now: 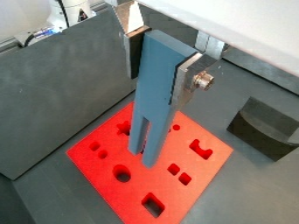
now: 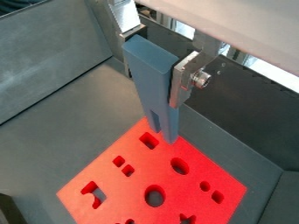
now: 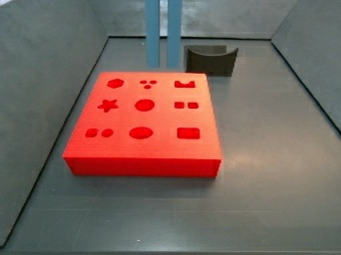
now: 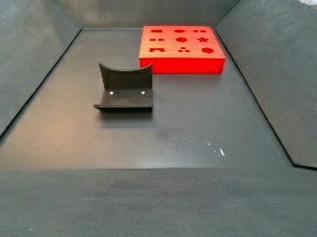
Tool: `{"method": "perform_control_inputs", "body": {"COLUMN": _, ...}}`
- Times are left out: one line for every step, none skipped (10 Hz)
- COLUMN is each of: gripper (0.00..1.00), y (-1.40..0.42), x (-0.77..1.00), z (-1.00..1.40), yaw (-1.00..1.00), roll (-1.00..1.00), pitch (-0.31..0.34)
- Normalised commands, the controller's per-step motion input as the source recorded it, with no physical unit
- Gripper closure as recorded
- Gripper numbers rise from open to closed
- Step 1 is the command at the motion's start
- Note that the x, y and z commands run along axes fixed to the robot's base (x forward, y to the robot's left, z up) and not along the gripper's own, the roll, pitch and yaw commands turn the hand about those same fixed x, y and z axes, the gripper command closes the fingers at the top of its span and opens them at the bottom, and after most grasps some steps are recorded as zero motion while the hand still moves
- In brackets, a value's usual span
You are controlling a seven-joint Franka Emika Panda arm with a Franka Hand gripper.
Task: Insert the double-square object.
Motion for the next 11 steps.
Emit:
{"method": "perform_control_inputs", "body": {"gripper": 1.00, "y": 0.00, "x": 0.00, "z": 0.00, "yaw": 0.00, "roll": -0.03, "pitch": 0.000}}
{"method": "perform_control_inputs", "body": {"gripper": 1.00, "y": 0.00, "x": 0.00, "z": 0.00, "yaw": 0.00, "roll": -0.02, "pitch": 0.000}}
{"method": "perform_control_inputs", "body": {"gripper": 1.00, "y": 0.00, "x": 0.00, "z": 0.00, "yaw": 0.00, "roll": -0.02, "pitch": 0.000}}
{"method": "perform_control_inputs", "body": {"gripper": 1.00, "y": 0.00, "x": 0.00, "z": 0.00, "yaw": 0.00, "roll": -0.02, "pitch": 0.000}}
{"method": "perform_control_inputs", "body": {"gripper": 1.00, "y": 0.00, "x": 0.00, "z": 0.00, "yaw": 0.00, "roll": -0.01, "pitch": 0.000}}
{"method": "perform_control_inputs", "body": {"gripper": 1.00, "y": 0.00, "x": 0.00, "z": 0.00, "yaw": 0.00, "roll": -0.01, "pitch": 0.000}}
{"method": "perform_control_inputs", "body": {"gripper": 1.00, "y": 0.00, "x": -0.06, "z": 0.00, "yaw": 0.00, "roll": 0.00, "pitch": 0.000}}
{"method": "perform_control_inputs", "body": {"gripper": 1.00, "y": 0.00, "x": -0.03, "z": 0.00, "yaw": 0.00, "roll": 0.00, "pitch": -0.003}}
{"method": "perform_control_inputs", "body": {"gripper": 1.00, "y": 0.01, "x": 0.01, "z": 0.00, "yaw": 0.03, "roll": 0.18, "pitch": -0.063}}
{"method": "perform_control_inputs", "body": {"gripper": 1.00, "y": -0.03, "x": 0.63, "z": 0.20, "yaw": 0.15, "roll": 0.50, "pitch": -0.039}}
{"method": "perform_control_inputs", "body": {"gripper": 1.00, "y": 0.00, "x": 0.65, "z": 0.20, "yaw": 0.15, "roll": 0.50, "pitch": -0.039}}
